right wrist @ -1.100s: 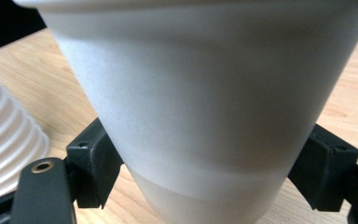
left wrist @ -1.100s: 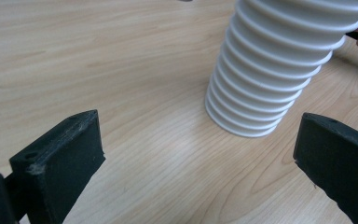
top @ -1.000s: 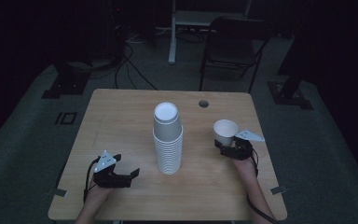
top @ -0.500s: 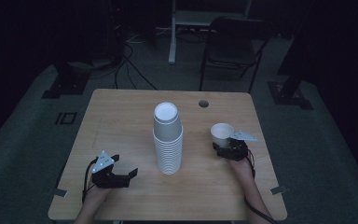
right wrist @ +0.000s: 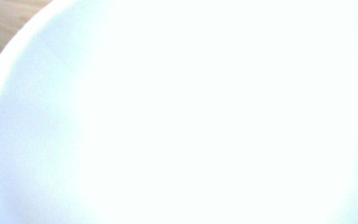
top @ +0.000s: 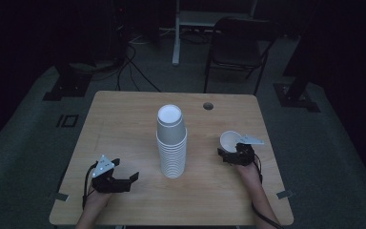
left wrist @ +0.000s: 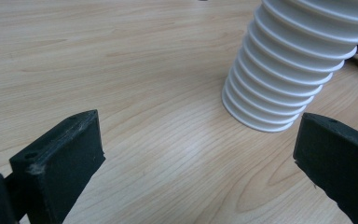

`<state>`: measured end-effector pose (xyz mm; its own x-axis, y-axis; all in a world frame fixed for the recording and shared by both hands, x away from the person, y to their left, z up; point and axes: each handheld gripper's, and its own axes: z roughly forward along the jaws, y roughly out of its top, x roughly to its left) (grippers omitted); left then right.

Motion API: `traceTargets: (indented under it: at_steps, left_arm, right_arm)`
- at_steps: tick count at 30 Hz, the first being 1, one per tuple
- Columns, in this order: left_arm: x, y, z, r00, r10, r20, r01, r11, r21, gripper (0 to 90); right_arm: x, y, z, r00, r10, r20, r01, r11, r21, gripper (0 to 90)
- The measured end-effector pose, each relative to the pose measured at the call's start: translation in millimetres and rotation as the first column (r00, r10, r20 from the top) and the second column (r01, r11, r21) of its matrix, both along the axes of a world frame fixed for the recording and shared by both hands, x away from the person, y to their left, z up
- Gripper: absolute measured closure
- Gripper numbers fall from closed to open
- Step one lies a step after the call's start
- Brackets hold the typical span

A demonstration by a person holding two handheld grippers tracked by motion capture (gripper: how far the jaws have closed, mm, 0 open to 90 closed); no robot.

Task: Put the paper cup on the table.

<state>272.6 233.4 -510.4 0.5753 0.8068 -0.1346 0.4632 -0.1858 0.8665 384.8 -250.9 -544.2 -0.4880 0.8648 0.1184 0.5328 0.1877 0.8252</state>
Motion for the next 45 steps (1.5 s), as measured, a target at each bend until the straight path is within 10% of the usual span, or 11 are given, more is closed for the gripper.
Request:
traceTargets:
  at_steps: [29,45]
  left_arm:
    - [-0.5,21.0,-12.2,0.9957,0.076,-0.052,-0.075,0.9966,0.034,1.9]
    - [-6.7,35.3,-19.3,0.9848,0.146,-0.094,-0.135,0.9847,0.110,1.9]
  right_arm:
    - [-56.8,-34.2,-3.5,0.9954,0.096,0.003,-0.095,0.994,-0.048,10.2]
    - [-86.7,-56.2,-4.0,0.9986,0.051,-0.012,-0.052,0.997,-0.051,10.2]
